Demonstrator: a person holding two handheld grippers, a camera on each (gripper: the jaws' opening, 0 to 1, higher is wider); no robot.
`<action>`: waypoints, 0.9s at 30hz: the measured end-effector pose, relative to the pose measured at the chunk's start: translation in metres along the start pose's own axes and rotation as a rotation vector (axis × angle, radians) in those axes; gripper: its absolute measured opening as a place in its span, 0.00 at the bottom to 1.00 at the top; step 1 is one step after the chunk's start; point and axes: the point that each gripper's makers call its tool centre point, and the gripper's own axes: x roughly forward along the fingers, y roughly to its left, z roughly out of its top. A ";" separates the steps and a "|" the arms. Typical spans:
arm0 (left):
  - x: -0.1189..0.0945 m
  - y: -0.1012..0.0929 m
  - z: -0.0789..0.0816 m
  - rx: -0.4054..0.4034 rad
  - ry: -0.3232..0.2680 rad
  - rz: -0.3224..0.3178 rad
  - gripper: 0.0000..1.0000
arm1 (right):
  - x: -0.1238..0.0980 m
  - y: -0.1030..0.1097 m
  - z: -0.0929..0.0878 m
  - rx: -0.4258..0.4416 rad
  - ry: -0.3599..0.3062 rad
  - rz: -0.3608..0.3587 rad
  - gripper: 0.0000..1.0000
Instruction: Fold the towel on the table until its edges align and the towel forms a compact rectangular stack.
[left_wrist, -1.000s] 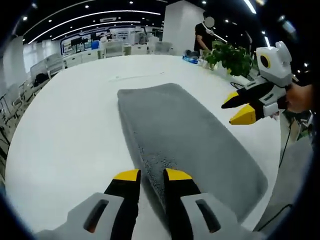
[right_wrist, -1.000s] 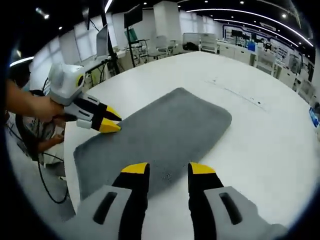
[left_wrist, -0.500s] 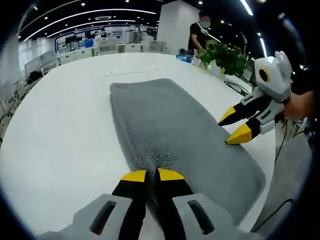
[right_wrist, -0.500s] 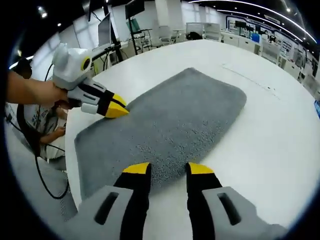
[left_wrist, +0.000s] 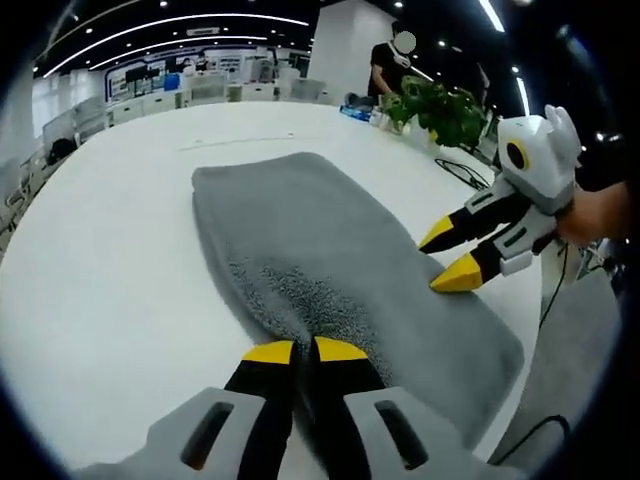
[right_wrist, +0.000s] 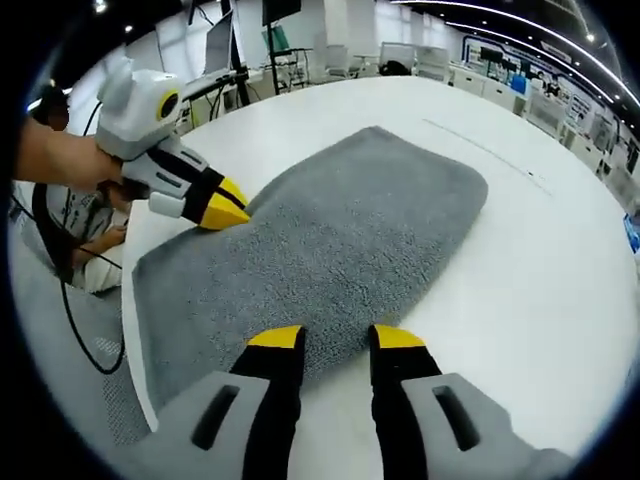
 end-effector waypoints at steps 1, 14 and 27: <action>0.001 -0.002 0.000 -0.004 0.002 0.003 0.06 | -0.002 -0.001 -0.002 0.000 -0.004 0.001 0.25; 0.029 -0.060 0.013 -0.005 0.034 0.014 0.06 | -0.039 -0.035 -0.041 -0.022 0.003 0.003 0.24; 0.058 -0.122 0.031 0.013 0.023 -0.040 0.06 | -0.079 -0.078 -0.084 -0.012 0.027 -0.053 0.25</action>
